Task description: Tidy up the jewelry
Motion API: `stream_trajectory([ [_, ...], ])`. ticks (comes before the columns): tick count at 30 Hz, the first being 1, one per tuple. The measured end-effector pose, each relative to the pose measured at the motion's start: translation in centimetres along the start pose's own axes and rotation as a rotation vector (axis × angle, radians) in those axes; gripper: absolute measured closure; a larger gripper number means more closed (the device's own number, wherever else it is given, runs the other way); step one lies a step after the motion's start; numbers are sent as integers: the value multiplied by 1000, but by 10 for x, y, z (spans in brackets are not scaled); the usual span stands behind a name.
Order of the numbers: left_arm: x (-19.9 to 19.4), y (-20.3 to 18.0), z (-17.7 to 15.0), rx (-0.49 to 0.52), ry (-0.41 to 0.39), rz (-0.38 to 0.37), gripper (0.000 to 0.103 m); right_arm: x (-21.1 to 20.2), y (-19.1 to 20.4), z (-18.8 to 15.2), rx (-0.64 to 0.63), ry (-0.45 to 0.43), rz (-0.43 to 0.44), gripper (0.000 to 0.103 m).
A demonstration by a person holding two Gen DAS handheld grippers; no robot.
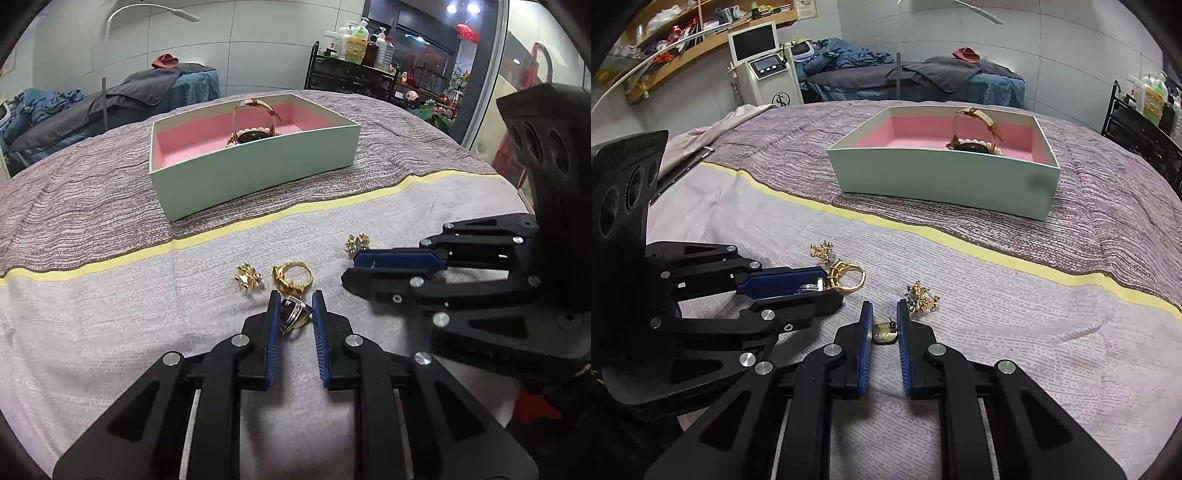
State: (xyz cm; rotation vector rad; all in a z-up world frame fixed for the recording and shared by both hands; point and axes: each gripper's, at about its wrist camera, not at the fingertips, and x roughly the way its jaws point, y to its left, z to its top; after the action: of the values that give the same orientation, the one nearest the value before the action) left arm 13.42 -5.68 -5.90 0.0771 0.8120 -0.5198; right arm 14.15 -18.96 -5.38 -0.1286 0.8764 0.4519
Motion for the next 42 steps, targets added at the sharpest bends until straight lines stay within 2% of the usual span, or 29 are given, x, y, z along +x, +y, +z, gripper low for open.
stream_trajectory([
  [12, -23, 7, -9, -29, -33, -11, 86, -6, 0, -1, 10, -17, -7, 90],
  [27, -58, 18, 12, -17, -130, 22, 86, -29, 5, 7, -22, -84, 5, 90],
  [42, -47, 27, 39, 1, -141, 19, 86, -40, 5, 30, -65, -131, -16, 90],
])
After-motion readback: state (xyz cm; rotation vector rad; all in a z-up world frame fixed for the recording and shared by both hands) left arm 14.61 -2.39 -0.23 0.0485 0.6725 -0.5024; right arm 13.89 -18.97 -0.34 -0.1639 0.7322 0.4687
